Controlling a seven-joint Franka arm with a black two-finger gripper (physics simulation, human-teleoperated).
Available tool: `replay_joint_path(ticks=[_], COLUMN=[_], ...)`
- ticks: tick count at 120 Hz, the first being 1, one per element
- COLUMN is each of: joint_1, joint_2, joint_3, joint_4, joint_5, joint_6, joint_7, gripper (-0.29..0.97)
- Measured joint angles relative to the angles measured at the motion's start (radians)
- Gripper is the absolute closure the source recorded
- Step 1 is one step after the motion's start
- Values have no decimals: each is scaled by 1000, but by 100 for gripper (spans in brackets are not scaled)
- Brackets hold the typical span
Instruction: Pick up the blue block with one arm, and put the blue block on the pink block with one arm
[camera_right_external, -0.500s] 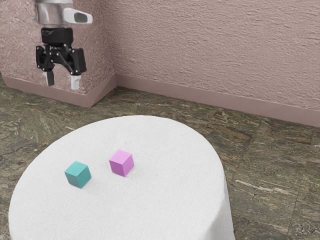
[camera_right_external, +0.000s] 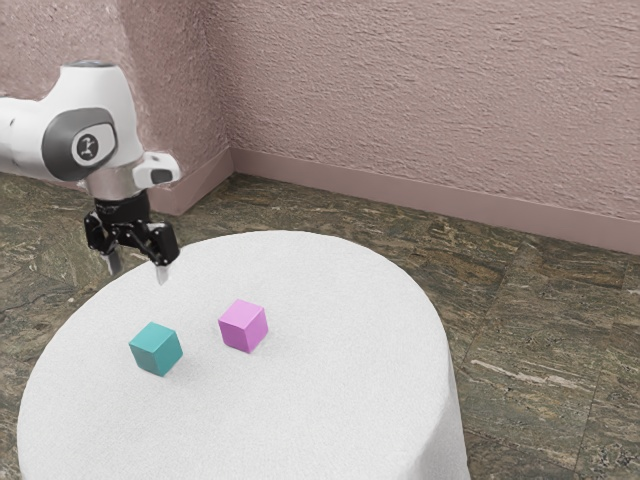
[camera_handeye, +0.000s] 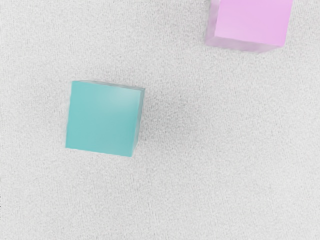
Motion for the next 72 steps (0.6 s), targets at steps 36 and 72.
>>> replay_joint_path(ticks=[36,72], joint_1=[63,103], joint_2=[0,73], joint_3=[-5,-9], joint_4=[-202,-243], joint_5=[-2,6], joint_6=[289,395], joint_7=[40,111], gripper=[0,0])
